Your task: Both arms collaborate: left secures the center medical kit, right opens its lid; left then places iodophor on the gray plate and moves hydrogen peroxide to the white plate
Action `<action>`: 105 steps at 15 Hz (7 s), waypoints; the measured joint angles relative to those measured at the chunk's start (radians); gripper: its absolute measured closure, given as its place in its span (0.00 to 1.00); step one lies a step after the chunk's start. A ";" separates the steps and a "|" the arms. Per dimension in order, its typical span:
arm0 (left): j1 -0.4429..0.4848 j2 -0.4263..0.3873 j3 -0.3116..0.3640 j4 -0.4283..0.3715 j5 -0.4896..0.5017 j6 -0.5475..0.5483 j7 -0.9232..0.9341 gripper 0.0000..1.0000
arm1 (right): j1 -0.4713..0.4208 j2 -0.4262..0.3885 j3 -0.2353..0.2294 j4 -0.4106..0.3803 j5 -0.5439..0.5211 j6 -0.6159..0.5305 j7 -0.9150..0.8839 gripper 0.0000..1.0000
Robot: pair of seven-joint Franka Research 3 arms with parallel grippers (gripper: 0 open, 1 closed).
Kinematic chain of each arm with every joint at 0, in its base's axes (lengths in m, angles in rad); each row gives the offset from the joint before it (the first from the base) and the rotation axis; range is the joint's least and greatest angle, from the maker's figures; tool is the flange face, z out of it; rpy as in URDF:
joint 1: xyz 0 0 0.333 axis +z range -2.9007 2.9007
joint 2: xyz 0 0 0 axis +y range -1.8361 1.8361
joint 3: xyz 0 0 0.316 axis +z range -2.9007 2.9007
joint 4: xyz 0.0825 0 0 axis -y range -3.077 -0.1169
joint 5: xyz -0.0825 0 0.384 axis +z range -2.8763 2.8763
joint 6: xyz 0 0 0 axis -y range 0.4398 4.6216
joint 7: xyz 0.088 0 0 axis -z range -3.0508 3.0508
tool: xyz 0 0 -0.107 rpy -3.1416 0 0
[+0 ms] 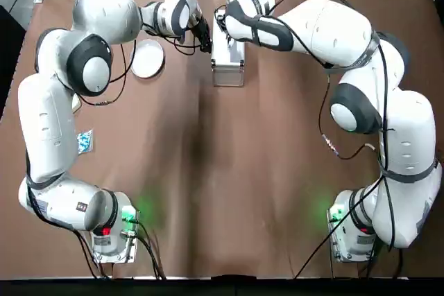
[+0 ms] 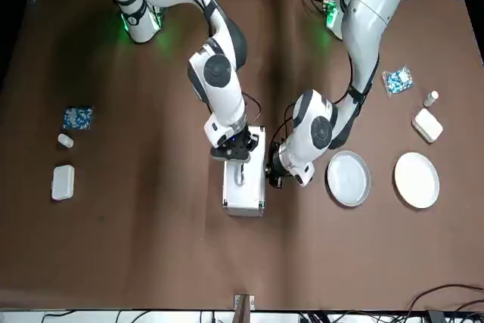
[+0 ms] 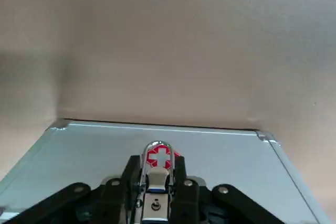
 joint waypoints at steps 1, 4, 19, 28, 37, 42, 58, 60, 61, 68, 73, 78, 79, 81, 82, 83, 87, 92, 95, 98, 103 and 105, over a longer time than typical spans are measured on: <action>0.000 0.000 0.000 0.000 0.000 0.000 0.000 0.70 | 0.000 0.000 0.000 0.000 0.000 0.000 -0.001 0.86; 0.000 0.000 0.000 0.000 0.000 0.000 0.000 0.70 | 0.000 0.000 0.000 0.000 0.000 -0.001 0.000 0.86; 0.000 0.000 -0.001 0.001 0.000 -0.001 -0.001 0.70 | -0.096 -0.052 0.001 0.023 0.054 -0.252 -0.061 0.88; 0.000 0.000 -0.001 0.001 0.000 -0.001 -0.001 0.70 | -0.160 -0.055 0.002 0.023 0.091 -0.367 -0.164 0.92; 0.000 0.000 -0.001 0.001 0.000 -0.001 -0.001 0.70 | -0.217 -0.056 0.002 0.020 0.190 -0.413 -0.310 0.93; 0.000 0.000 -0.001 0.001 0.000 -0.002 -0.001 0.70 | -0.266 -0.052 0.001 0.009 0.328 -0.440 -0.424 0.94; 0.001 0.001 -0.001 0.002 0.000 -0.002 -0.002 0.70 | -0.328 -0.053 0.001 0.009 0.372 -0.504 -0.540 0.38; 0.000 0.001 -0.001 0.002 0.000 -0.002 -0.002 0.70 | -0.339 -0.053 0.000 0.009 0.372 -0.505 -0.556 0.38; 0.001 0.001 -0.001 0.002 0.000 -0.002 -0.002 0.70 | -0.346 -0.053 0.000 0.009 0.372 -0.505 -0.566 0.37; 0.001 0.001 -0.001 0.003 0.000 -0.004 -0.002 0.70 | -0.401 -0.057 -0.001 0.012 0.372 -0.516 -0.639 0.19; 0.001 0.001 -0.001 0.004 0.000 -0.005 -0.002 0.70 | -0.489 -0.128 -0.009 0.028 0.372 -0.596 -0.745 0.02; 0.002 0.000 0.000 0.015 0.000 -0.037 -0.003 0.60 | -0.624 -0.229 -0.013 0.029 0.343 -0.735 -0.793 0.02; 0.003 -0.002 0.001 0.022 0.000 -0.061 -0.003 0.52 | -0.649 -0.244 -0.013 0.031 0.305 -0.741 -0.808 0.02; 0.004 -0.012 0.015 0.036 0.000 -0.105 -0.003 0.34 | -0.680 -0.276 -0.014 0.037 0.213 -0.744 -0.841 0.02; 0.005 -0.024 0.023 0.042 0.000 -0.134 -0.003 0.26 | -0.687 -0.292 -0.014 0.038 0.172 -0.744 -0.855 0.02; 0.007 -0.038 0.030 0.045 0.006 -0.164 -0.003 0.17 | -0.694 -0.309 -0.014 0.039 0.139 -0.744 -0.864 0.02; 0.010 -0.098 0.035 0.048 0.021 -0.253 -0.022 0.00 | -0.740 -0.370 -0.015 0.042 0.075 -0.743 -0.878 0.02; -0.011 -0.151 0.030 0.055 0.035 -0.265 -0.155 0.00 | -0.738 -0.403 0.000 0.042 -0.017 -0.713 -0.882 0.02; -0.066 -0.157 0.022 0.078 0.063 -0.265 -0.278 0.00 | -0.731 -0.436 0.003 0.025 -0.027 -0.661 -0.881 0.01; -0.113 -0.157 0.022 0.082 0.080 -0.265 -0.327 0.00 | -0.731 -0.450 0.003 0.006 -0.029 -0.658 -0.881 0.02; -0.191 -0.147 0.023 0.081 0.173 -0.266 -0.347 0.00 | -0.730 -0.456 0.004 -0.004 -0.056 -0.636 -0.882 0.01; -0.216 -0.134 0.026 0.081 0.186 -0.264 -0.361 0.00 | -0.730 -0.457 0.004 -0.007 -0.062 -0.625 -0.882 0.01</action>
